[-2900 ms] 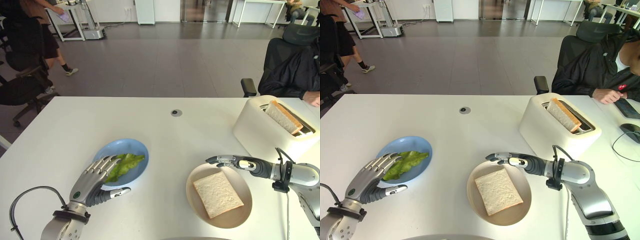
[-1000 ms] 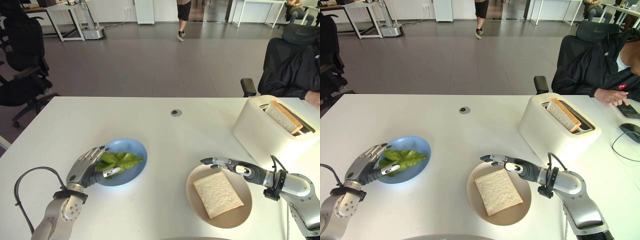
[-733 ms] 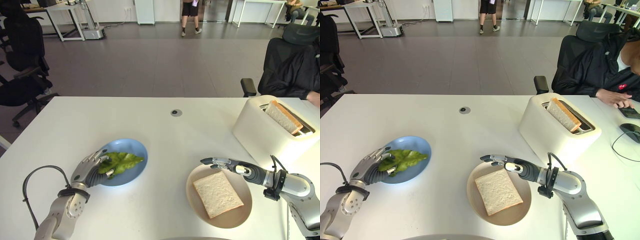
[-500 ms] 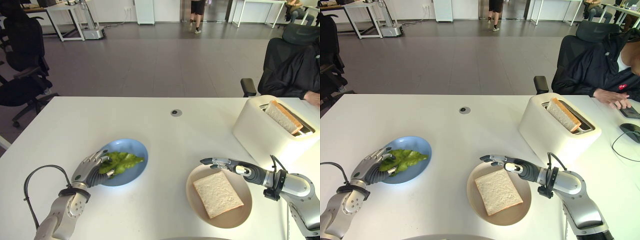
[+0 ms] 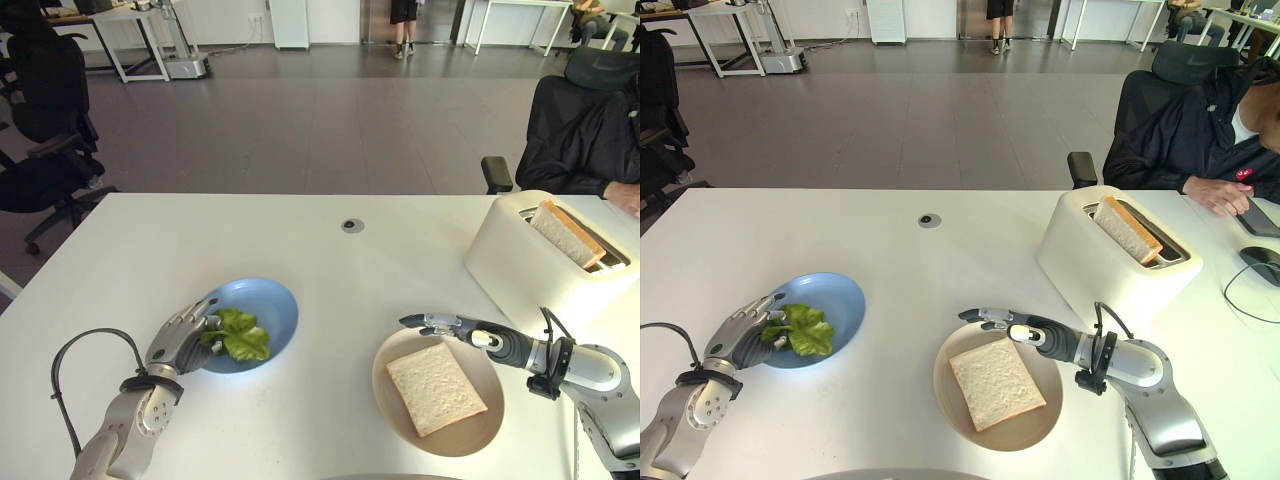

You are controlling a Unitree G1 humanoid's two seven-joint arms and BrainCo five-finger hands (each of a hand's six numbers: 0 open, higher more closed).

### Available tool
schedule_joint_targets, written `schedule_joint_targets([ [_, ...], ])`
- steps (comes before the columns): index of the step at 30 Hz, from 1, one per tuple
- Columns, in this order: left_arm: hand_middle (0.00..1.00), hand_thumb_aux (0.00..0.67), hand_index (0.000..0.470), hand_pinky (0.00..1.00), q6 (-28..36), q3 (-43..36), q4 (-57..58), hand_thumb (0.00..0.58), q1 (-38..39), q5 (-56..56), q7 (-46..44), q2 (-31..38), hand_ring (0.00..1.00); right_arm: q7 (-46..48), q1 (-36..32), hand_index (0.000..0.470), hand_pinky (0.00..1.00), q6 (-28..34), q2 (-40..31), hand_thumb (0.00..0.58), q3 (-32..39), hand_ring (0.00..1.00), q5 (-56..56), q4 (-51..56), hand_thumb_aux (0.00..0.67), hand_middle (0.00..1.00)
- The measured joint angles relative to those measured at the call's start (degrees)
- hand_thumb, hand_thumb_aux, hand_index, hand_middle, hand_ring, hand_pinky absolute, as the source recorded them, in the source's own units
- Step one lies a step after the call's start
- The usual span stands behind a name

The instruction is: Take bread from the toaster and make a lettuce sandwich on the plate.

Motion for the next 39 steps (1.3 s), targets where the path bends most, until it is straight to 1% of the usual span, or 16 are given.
schedule_joint_targets([
  [3, 0.00, 0.670, 0.470, 0.00, 0.0, 0.5, -2.6, 0.580, 0.8, 0.0, 0.2, 0.0, 0.00, -0.1, -0.1, 0.000, 0.00, 0.0, 0.2, 0.000, 0.0, 0.00, 0.0, 0.0, 0.000, 0.00],
  [5, 0.00, 0.670, 0.470, 0.00, -0.1, 2.6, -6.2, 0.580, 2.3, -2.1, -0.8, 0.0, 0.00, -0.2, -0.3, 0.000, 0.00, 0.0, 0.4, 0.000, 0.0, 0.00, 0.0, 0.0, 0.000, 0.00],
  [8, 0.00, 0.670, 0.470, 0.00, 0.4, 8.1, -18.9, 0.580, 5.8, -9.7, -5.8, -0.3, 0.00, -0.5, -1.1, 0.000, 0.00, 0.0, 0.6, 0.000, -0.3, 0.00, 0.1, 0.6, 0.000, 0.00],
  [10, 0.00, 0.670, 0.470, 0.00, 1.9, 9.0, -27.9, 0.580, 6.4, -13.8, -9.9, -0.9, 0.00, -1.1, -1.6, 0.000, 0.00, 0.0, 0.7, 0.000, -1.9, 0.00, 0.4, 1.6, 0.000, 0.00],
  [11, 0.00, 0.670, 0.470, 0.00, 3.0, 7.8, -31.7, 0.580, 6.0, -15.4, -11.9, -1.8, 0.00, -1.4, -2.0, 0.000, 0.00, 0.0, 0.7, 0.000, -2.8, 0.00, 0.6, 2.5, 0.000, 0.00],
  [13, 0.00, 0.670, 0.470, 0.00, 5.1, 2.0, -36.9, 0.580, 3.5, -16.9, -15.5, -4.6, 0.00, -1.9, -2.8, 0.000, 0.00, -0.1, 0.7, 0.000, -4.9, 0.00, 1.1, 4.5, 0.000, 0.00],
  [15, 0.00, 0.670, 0.470, 0.00, 7.2, -8.5, -38.8, 0.580, -1.4, -16.8, -19.4, -9.7, 0.00, -2.2, -4.7, 0.000, 0.00, -0.3, 0.4, 0.000, -7.2, 0.00, 1.2, 6.6, 0.000, 0.00],
  [18, 0.00, 0.670, 0.470, 0.00, 8.8, -17.5, -37.6, 0.580, -6.4, -13.6, -21.4, -14.3, 0.00, -2.2, -5.4, 0.000, 0.00, -0.6, 0.2, 0.000, -8.5, 0.00, 1.2, 8.0, 0.000, 0.00],
  [19, 0.00, 0.670, 0.470, 0.00, 9.2, -22.1, -35.1, 0.580, -9.0, -11.8, -21.8, -17.0, 0.00, -2.2, -6.0, 0.000, 0.00, -0.8, 0.4, 0.000, -8.5, 0.00, 1.2, 8.4, 0.000, 0.00],
  [23, 0.00, 0.670, 0.470, 0.00, 8.5, -32.8, -26.8, 0.580, -14.7, -8.7, -21.4, -25.2, 0.00, -2.3, -6.9, 0.000, 0.00, -1.4, 0.9, 0.000, -8.4, 0.00, 1.1, 9.5, 0.000, 0.00],
  [26, 0.00, 0.670, 0.470, 0.00, 6.7, -36.7, -18.9, 0.580, -16.4, -5.3, -18.5, -27.5, 0.00, -2.3, -7.5, 0.000, 0.00, -1.7, 1.2, 0.000, -8.0, 0.00, 1.1, 10.0, 0.000, 0.00],
  [32, 0.00, 0.670, 0.470, 0.00, 2.5, -41.4, -8.1, 0.580, -17.9, -0.3, -13.4, -27.9, 0.00, -2.3, -7.7, 0.000, 0.00, -2.4, 2.0, 0.000, -6.6, 0.00, 0.5, 10.3, 0.000, 0.00],
  [33, 0.00, 0.478, 0.335, 0.00, 2.2, -41.8, -7.7, 0.532, -17.9, 0.2, -13.0, -27.8, 0.00, -2.3, -7.7, 0.000, 0.00, -2.5, 2.0, 0.000, -6.6, 0.00, 0.5, 10.4, 0.000, 0.00],
  [34, 0.00, 0.244, 0.171, 0.00, 1.8, -42.1, -7.4, 0.346, -17.9, 0.7, -12.6, -27.6, 0.00, -2.3, -7.7, 0.000, 0.00, -2.5, 2.0, 0.000, -6.6, 0.00, 0.5, 10.4, 0.000, 0.00],
  [35, 0.00, 0.000, 0.000, 0.00, 1.5, -42.1, -7.2, 0.000, -17.9, 1.2, -12.4, -27.2, 0.00, -2.3, -7.7, 0.000, 0.00, -2.5, 2.0, 0.000, -6.6, 0.00, 0.5, 10.4, 0.000, 0.00],
  [39, 0.00, 0.000, 0.000, 0.00, 0.8, -41.5, -7.3, 0.000, -17.8, 1.7, -12.4, -25.1, 0.00, -2.1, -7.7, 0.000, 0.00, -2.5, 2.0, 0.000, -6.6, 0.00, 0.5, 10.4, 0.000, 0.00],
])
